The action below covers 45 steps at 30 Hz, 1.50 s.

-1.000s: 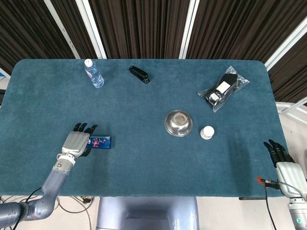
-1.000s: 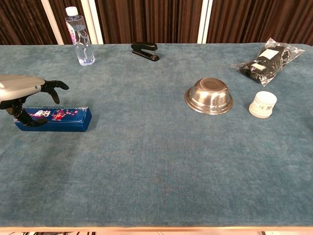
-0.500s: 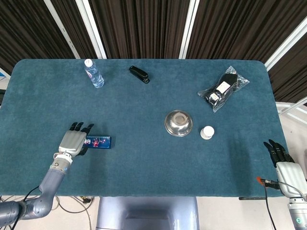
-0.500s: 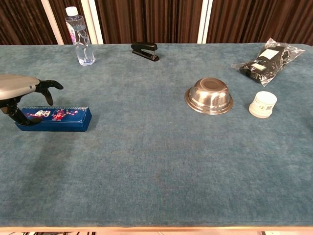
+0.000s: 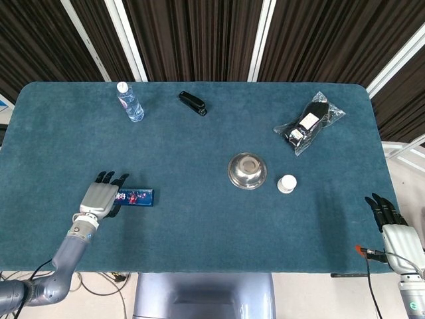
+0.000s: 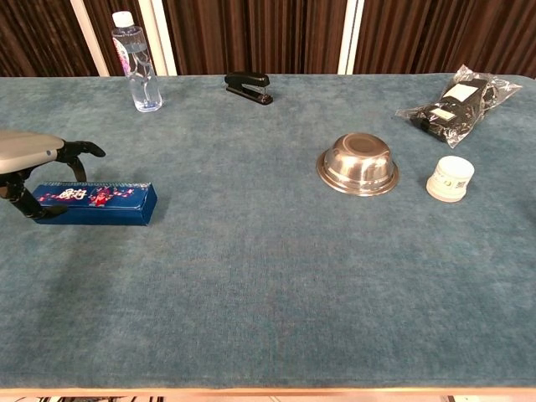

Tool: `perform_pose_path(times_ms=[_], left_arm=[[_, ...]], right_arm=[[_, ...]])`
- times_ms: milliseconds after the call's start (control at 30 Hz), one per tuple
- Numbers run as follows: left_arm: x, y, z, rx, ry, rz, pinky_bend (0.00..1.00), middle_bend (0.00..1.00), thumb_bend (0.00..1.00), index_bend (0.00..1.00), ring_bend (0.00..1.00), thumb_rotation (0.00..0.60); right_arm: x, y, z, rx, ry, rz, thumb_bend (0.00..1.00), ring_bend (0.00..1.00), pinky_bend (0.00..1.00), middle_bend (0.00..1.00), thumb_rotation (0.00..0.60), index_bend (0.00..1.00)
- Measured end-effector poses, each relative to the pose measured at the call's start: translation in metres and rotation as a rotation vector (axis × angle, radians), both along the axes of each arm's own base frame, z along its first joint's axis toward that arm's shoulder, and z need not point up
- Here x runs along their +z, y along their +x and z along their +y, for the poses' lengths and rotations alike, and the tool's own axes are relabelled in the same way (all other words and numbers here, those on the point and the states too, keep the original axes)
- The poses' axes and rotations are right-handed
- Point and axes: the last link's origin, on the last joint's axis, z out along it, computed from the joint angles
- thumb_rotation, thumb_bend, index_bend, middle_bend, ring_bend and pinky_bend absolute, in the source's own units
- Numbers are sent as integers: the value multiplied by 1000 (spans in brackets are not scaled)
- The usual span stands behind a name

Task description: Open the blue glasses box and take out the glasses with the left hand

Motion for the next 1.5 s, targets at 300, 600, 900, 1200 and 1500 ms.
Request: perform_pose_path(times_ms=[300,600,900,1200,1500], left_arm=[[3,-6,-1,14,8,1,40,271,402,0,0,600],[1,-8,1,13,6,3,47,287,412,0,0,600],[0,-6,1,8,7,3,53,310,459,28,7,600],[-1,-7,2,2,10,7,53,315,508,38,8,600],[-3,-8,5,4,14,11,53,281,501,39,8,600]], right_arm=[[0,0,0,0,0,1,110,0,212,0,600,0],[0,0,0,0,0,0,111,0,212,0,600,0],[0,0,0,0,-1,0,112,0,212,0,600,0],[0,0,0,0,0,1,111,0,212,0,600,0],[0,0,0,-1,0,3,110,0,212,0,600,0]])
